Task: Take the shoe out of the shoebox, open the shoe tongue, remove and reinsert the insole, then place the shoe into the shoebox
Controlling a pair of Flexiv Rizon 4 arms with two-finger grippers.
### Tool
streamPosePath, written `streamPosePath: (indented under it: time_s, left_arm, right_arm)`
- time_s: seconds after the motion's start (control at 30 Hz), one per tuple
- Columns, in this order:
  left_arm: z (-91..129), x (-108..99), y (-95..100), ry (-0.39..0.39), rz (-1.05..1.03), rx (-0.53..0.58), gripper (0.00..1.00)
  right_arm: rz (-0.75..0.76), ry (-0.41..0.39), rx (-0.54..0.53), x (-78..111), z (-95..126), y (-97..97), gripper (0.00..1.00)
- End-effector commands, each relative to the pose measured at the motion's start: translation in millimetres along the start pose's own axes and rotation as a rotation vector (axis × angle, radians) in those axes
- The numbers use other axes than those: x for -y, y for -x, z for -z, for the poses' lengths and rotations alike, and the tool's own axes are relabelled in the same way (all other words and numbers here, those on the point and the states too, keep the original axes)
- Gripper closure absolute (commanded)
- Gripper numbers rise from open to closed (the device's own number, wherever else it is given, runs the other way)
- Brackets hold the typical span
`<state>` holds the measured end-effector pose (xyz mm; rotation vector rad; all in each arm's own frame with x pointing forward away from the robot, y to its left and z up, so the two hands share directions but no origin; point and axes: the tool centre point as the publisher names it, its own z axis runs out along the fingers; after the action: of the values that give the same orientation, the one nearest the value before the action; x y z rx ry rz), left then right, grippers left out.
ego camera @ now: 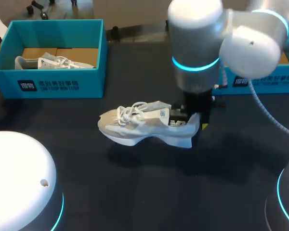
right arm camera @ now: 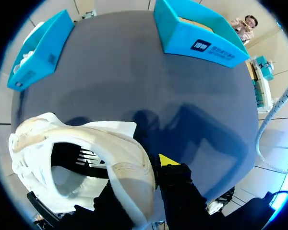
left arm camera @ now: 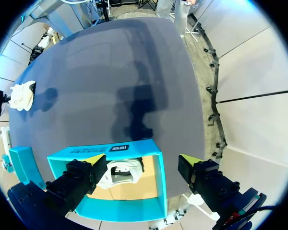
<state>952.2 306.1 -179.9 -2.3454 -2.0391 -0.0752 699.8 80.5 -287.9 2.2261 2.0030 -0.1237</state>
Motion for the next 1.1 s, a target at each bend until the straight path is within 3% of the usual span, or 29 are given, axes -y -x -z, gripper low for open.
streamPosePath:
  time_s: [0.03,0.5,1.1]
  left_arm:
    - [0.3,1.1,0.1,0.002,0.0,-0.002,0.0]
    - [0.3,1.1,0.1,0.002,0.0,-0.002,0.0]
    - [0.3,1.1,0.1,0.002,0.0,-0.002,0.0]
  right_arm:
    - [0.003,0.009,0.012,6.4,-10.9,-13.9,1.0]
    - [0.02,-0.024,0.07,17.9,-45.8,-23.4,1.0]
    - [-0.018,-0.021,0.08,32.1,-74.5,-9.5,1.0]
